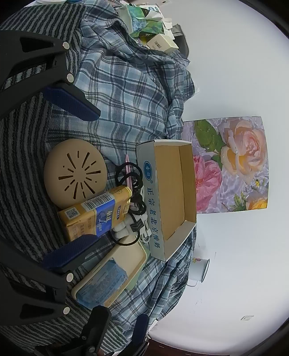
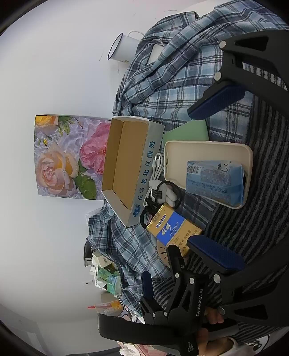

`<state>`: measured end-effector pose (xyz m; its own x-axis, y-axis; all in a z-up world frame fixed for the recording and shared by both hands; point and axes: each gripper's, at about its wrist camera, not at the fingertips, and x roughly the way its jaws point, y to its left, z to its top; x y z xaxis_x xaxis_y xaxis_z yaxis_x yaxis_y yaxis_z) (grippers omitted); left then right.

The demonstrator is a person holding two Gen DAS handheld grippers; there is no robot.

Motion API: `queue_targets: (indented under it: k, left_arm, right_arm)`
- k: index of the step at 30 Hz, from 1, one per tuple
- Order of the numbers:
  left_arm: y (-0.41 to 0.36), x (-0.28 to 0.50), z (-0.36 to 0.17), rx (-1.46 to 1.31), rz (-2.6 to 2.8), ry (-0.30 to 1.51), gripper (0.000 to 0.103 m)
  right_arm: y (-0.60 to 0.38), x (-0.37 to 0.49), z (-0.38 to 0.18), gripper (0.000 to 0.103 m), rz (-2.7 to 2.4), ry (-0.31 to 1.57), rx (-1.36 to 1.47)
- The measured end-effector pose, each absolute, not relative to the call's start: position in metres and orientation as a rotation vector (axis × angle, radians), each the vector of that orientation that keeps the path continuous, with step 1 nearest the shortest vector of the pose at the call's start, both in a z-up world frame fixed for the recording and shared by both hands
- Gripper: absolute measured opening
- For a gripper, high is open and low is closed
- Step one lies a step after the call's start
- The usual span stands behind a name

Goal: Organize soft objects

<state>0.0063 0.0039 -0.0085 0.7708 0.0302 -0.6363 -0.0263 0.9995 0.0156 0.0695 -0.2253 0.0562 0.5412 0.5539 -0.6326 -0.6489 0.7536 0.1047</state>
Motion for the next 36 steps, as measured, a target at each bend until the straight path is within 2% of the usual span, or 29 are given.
queue_targets:
  k: [36]
  left_arm:
    - [-0.003, 0.007, -0.011, 0.069, 0.069, 0.702, 0.103]
  right_arm:
    - [-0.223, 0.062, 0.058, 0.101, 0.754, 0.665, -0.169]
